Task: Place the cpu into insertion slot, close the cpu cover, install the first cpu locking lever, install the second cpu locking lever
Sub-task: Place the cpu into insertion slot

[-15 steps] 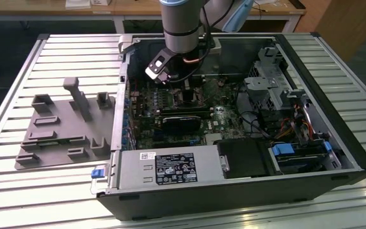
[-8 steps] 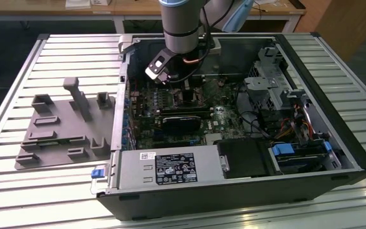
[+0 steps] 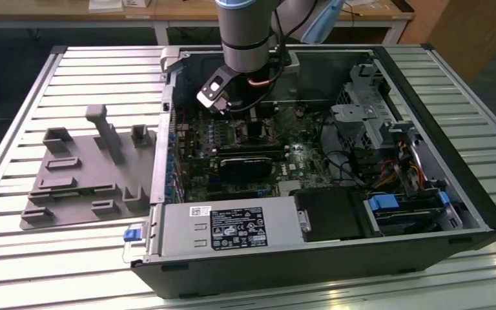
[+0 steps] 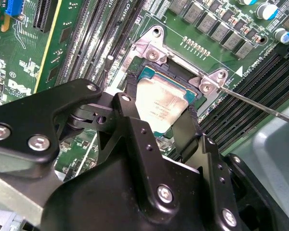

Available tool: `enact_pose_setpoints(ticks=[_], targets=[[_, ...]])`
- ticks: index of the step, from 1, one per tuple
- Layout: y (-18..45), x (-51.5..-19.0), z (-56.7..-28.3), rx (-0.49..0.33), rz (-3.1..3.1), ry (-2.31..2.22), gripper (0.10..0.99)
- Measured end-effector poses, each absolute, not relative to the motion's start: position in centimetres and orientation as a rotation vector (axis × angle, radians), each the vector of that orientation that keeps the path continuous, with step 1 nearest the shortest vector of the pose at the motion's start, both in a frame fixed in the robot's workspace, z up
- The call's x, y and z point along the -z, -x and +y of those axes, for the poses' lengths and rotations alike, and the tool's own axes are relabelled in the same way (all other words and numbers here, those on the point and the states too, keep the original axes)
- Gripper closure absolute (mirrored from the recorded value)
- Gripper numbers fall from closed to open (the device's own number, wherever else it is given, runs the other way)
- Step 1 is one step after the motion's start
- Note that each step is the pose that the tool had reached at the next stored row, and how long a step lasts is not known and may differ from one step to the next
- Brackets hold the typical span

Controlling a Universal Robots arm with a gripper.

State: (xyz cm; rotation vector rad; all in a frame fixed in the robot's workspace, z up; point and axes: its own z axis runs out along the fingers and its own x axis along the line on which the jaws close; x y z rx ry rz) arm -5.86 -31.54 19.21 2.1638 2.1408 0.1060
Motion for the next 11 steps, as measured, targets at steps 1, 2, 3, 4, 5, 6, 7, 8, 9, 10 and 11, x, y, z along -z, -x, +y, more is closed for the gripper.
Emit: enact_pose_setpoints(ticks=[1, 2, 3, 4, 5, 6, 7, 8, 9, 10, 11], targets=[[5.86, -19.20, -31.53, -0.107, 2.141, -2.164, 0.541], [5.86, -19.20, -31.53, -0.106, 2.141, -2.164, 0.541], [5.86, -19.20, -31.53, -0.106, 2.141, -2.164, 0.541], [5.86, -19.20, -31.53, -0.106, 2.141, -2.164, 0.475], [5.86, -19.20, -31.54, -0.106, 2.141, -2.164, 0.475], [5.86, -19.21, -31.54, -0.106, 2.141, -2.164, 0.475], [5.86, -19.21, -31.54, -0.106, 2.141, -2.164, 0.475], [5.86, -19.21, -31.54, -0.106, 2.141, -2.164, 0.475], [5.86, -19.20, -31.54, -0.106, 2.141, -2.164, 0.475], [5.86, -19.21, -31.54, -0.106, 2.141, -2.164, 0.475], [5.86, -19.21, -31.54, -0.106, 2.141, -2.164, 0.475]])
